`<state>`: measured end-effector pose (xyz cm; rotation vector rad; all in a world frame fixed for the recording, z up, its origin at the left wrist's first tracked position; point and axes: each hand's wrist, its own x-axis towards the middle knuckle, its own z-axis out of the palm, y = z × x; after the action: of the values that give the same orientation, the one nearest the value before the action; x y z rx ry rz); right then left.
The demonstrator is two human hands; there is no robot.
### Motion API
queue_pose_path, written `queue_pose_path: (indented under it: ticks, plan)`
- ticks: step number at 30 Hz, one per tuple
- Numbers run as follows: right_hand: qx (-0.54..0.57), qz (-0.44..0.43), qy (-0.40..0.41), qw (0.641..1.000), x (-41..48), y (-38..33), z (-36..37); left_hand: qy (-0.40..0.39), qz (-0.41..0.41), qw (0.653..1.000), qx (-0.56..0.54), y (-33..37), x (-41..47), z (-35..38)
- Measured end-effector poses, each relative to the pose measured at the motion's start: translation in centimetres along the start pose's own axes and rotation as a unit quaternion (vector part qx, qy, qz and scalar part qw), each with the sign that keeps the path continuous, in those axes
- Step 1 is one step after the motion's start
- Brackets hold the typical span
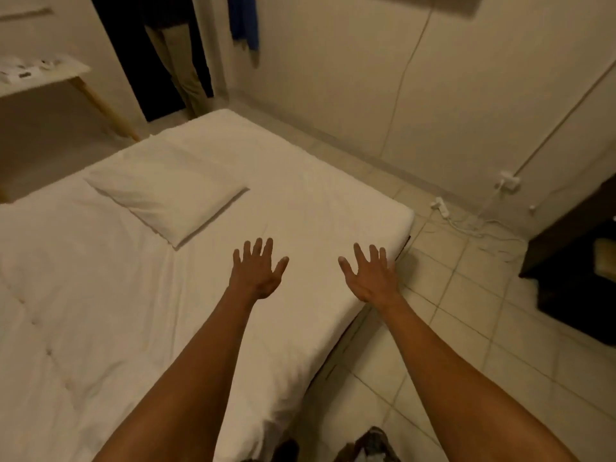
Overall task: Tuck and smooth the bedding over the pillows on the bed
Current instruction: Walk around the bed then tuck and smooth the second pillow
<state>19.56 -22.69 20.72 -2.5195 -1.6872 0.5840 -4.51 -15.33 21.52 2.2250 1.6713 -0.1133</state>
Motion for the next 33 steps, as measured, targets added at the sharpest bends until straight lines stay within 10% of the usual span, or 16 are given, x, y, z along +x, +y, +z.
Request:
queue_pose_path:
  ticks: [16,33]
  plan:
    - [-0.008,0.075,0.005,0.997,23.8,26.5,-12.0,-0.041,0.087,0.995,0.018,31.4,25.0,4.6]
    - [-0.018,0.055,0.010,0.998,54.6,39.1,-22.5,0.025,0.110,0.994,0.011,51.1,56.3,1.1]
